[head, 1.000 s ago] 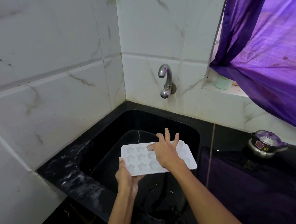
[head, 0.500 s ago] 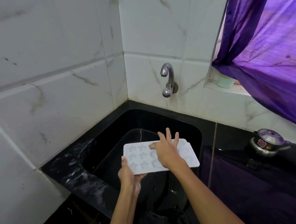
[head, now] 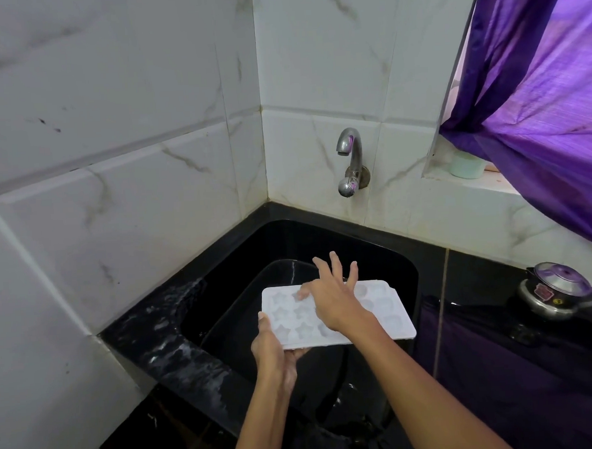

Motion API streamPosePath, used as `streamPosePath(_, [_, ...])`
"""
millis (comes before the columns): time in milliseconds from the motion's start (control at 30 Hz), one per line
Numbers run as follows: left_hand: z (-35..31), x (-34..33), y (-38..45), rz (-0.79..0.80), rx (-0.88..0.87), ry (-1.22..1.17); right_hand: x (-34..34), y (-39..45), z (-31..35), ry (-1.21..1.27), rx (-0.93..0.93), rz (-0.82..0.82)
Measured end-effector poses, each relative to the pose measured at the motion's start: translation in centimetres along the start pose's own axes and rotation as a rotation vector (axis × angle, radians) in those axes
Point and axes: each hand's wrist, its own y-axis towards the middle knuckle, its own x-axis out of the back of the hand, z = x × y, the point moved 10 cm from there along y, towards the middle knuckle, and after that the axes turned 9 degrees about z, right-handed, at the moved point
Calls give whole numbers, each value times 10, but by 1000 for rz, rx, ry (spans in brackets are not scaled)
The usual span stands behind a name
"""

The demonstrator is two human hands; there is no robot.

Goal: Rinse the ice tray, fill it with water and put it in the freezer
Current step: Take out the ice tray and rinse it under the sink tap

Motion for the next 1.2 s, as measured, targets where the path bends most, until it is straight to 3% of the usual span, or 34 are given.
streamPosePath(900, [-3,4,0,-2,-4,-5,-5,10,17,-80,2,35])
streamPosePath(1033, [-4,4,0,-5,-2,-12,2,11,29,-26,64,-24])
streamPosePath(1200, [-6,4,-1,-5,1,-15,-8,17,42,-79,94,43])
